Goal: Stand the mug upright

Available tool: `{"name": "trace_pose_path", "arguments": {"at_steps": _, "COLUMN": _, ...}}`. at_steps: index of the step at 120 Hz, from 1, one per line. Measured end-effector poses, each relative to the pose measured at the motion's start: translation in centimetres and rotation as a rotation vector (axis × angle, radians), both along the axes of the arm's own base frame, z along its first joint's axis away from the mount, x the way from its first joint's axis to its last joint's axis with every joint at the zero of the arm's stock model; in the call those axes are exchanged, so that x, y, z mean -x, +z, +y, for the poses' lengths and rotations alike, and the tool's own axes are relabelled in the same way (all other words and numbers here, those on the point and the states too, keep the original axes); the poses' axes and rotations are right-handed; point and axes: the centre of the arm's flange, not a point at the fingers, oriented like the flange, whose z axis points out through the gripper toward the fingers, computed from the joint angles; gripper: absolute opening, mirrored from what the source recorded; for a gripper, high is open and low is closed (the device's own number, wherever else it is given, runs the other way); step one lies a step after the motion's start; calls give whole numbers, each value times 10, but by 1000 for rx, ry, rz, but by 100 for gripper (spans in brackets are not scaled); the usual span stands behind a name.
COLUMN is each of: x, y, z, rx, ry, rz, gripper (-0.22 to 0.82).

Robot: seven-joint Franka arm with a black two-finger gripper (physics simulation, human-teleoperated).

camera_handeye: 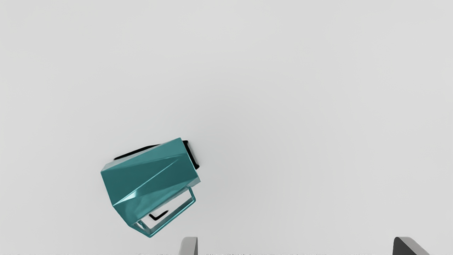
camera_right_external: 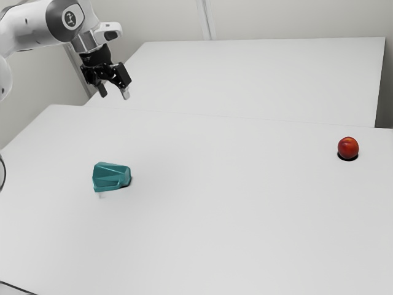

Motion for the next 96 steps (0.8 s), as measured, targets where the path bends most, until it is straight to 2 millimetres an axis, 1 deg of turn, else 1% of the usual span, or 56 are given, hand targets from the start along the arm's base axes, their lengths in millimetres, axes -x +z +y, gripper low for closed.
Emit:
{"name": "trace_pose_path", "arguments": {"at_steps": 48, "x": 2, "y": -2, "z": -1, "rx": 7, "ry": 1, "rz": 13, "gripper": 60}}
{"name": "trace_pose_path", "arguments": {"at_steps": 56, "x": 4, "y": -2, "z": 5, "rx": 11, "ry": 9, "rz": 16, "gripper": 60}}
{"name": "trace_pose_path", "arguments": {"at_steps": 61, "x": 7, "y": -3, "z": 20, "rx": 37, "ry": 35, "rz": 21, "gripper": 60}}
{"name": "trace_pose_path", "arguments": {"at_steps": 72, "x": 20, "y": -9, "z": 72, "rx": 128, "ry": 125, "rz": 36, "gripper": 60}}
{"name": "trace_pose_path", "arguments": {"at_steps": 80, "x": 28, "y": -15, "z": 103, "rx": 199, "ry": 170, "rz": 38, "gripper": 60}}
{"name": "trace_pose_path", "arguments": {"at_steps": 86, "x": 32, "y": -27, "z": 122, "rx": 257, "ry": 192, "rz": 43, "gripper": 60}}
{"name": "trace_pose_path", "arguments": {"at_steps": 96, "x": 31, "y": -57, "z": 150, "rx": 354, "ry": 217, "rz": 56, "gripper": 60}}
